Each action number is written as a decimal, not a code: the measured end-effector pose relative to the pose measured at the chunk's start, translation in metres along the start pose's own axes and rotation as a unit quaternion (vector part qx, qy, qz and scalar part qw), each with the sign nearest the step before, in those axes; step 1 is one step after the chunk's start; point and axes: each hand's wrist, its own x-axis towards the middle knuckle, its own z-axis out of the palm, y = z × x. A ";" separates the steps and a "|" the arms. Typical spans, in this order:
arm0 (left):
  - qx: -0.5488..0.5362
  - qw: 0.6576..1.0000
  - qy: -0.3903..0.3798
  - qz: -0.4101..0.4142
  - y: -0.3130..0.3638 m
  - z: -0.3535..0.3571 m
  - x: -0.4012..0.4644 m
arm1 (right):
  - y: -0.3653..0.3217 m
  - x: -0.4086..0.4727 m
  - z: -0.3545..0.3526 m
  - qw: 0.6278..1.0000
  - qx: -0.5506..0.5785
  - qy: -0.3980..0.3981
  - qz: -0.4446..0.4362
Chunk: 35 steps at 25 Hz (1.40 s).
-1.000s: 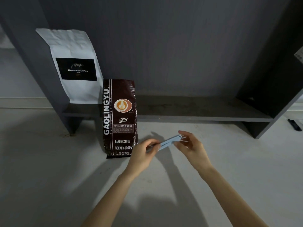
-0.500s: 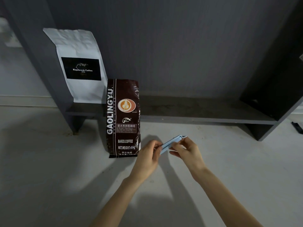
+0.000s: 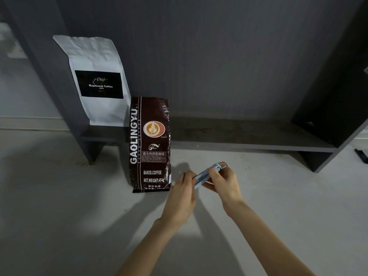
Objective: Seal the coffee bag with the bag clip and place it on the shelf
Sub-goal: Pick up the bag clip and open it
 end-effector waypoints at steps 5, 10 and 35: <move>-0.012 1.000 -0.004 0.000 0.001 0.004 -0.003 | 0.002 0.003 0.002 1.000 -0.015 0.020 0.013; -0.141 0.989 -0.052 -0.012 -0.009 -0.004 0.003 | 0.003 0.001 -0.004 0.998 -0.046 -0.024 -0.040; -0.312 0.941 -0.032 -0.125 0.012 -0.025 0.029 | 0.009 -0.008 0.013 0.931 -0.260 -0.115 -0.228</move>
